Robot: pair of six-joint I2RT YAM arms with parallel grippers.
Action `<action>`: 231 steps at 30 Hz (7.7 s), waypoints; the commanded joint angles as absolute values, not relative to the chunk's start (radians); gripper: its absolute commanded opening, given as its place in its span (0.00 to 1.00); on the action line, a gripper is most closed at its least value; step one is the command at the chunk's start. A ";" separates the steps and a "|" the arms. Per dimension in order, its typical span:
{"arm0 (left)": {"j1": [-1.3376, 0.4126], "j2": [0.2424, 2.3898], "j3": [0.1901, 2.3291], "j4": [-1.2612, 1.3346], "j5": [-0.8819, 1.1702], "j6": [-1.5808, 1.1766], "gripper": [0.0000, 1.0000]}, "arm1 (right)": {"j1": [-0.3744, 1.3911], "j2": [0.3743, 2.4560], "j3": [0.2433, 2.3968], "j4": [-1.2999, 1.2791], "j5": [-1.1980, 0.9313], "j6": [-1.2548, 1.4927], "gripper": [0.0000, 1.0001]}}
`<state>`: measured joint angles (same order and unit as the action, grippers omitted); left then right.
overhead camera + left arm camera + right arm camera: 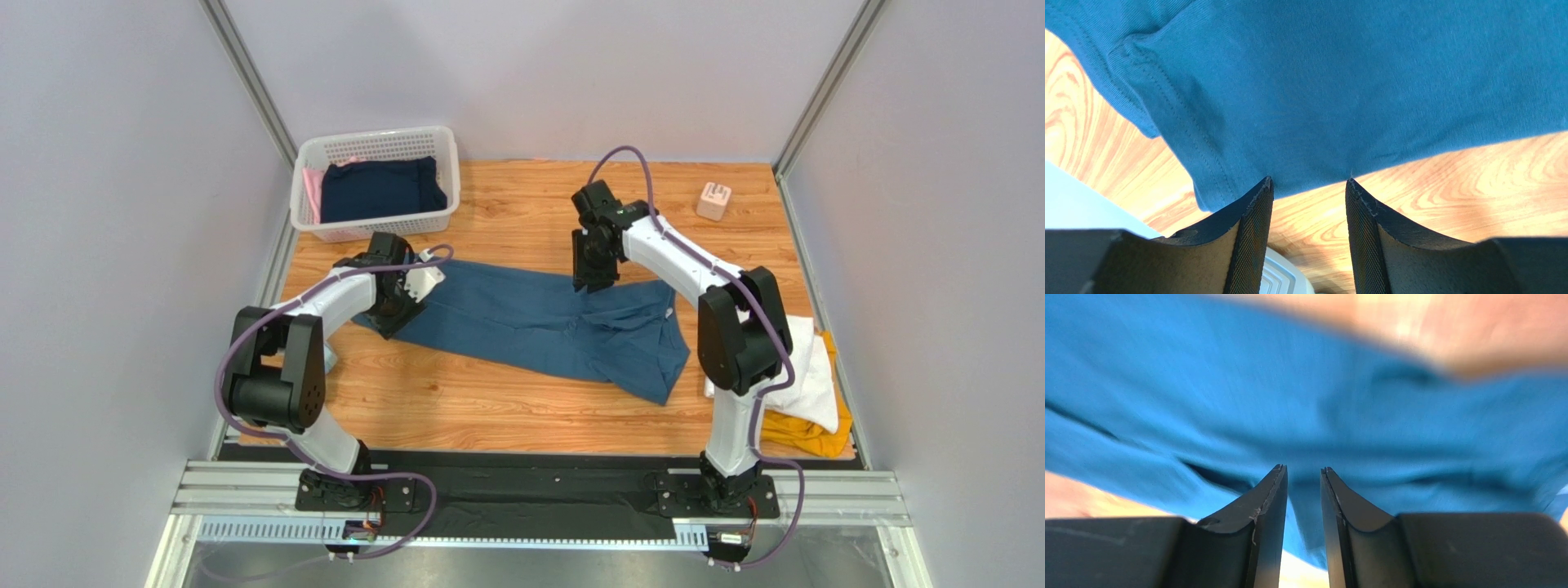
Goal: Fold and stack the t-shirts
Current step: Fold the other side of the tshirt into a rectangle
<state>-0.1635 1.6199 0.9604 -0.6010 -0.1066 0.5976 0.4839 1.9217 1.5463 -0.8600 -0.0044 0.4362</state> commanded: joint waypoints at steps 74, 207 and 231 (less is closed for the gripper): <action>-0.161 1.511 0.885 -0.598 -0.107 0.630 0.53 | 0.388 2.065 1.706 -0.902 0.147 0.388 0.26; -0.129 1.508 0.830 -0.606 -0.084 0.680 0.51 | 0.529 2.008 1.532 -0.681 0.255 0.433 0.16; -0.127 1.480 1.169 -0.675 0.078 0.540 0.52 | 0.440 1.604 1.140 -0.750 0.057 0.652 0.54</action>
